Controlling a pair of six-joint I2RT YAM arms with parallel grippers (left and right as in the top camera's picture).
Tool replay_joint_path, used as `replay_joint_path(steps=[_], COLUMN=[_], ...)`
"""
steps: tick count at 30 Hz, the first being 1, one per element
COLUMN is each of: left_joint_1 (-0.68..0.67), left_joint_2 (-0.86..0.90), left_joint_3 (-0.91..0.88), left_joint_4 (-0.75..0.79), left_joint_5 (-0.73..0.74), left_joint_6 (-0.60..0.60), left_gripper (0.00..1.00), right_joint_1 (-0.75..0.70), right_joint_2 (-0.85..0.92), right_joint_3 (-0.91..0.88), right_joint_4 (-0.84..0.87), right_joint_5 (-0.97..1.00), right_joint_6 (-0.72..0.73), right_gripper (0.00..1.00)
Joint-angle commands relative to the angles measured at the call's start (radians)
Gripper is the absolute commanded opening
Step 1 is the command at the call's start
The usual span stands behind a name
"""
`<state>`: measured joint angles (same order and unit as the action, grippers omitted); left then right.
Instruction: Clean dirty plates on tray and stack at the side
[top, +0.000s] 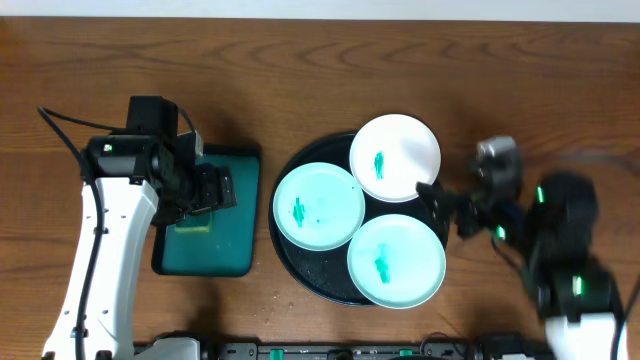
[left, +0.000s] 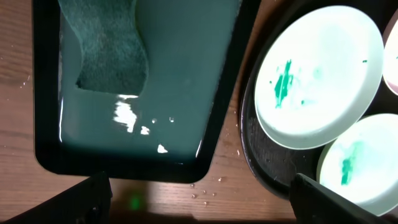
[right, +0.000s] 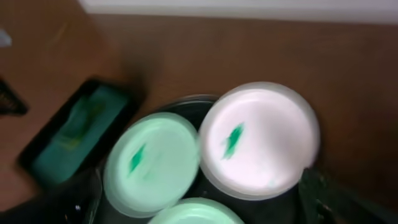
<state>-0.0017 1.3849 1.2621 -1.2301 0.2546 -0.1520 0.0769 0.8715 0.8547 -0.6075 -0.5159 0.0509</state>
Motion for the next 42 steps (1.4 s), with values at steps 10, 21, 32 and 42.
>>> replay_joint_path(steps=[10,21,32,42], left_joint_1=[0.003,0.003,0.003,0.003], left_joint_2=[0.001,0.001,0.001,0.001], left_joint_3=[0.018,0.018,0.018,0.018], left_joint_4=[-0.003,-0.003,-0.003,0.001], left_joint_5=[-0.012,-0.012,-0.012,-0.011], left_joint_6=[0.017,0.017,0.018,0.017], left_gripper=[0.92,0.92,0.92,0.92], right_joint_1=[0.190,0.351,0.421,0.513], right_joint_2=[0.747,0.898,0.913,0.913], right_joint_3=[0.580,0.597,0.577,0.373], right_joint_4=[-0.580,-0.549,-0.517,-0.299], right_joint_5=[0.041,0.034,0.312,0.328], right_joint_6=[-0.055,0.092,0.426,0.450], right_gripper=[0.99,0.99,0.99,0.85])
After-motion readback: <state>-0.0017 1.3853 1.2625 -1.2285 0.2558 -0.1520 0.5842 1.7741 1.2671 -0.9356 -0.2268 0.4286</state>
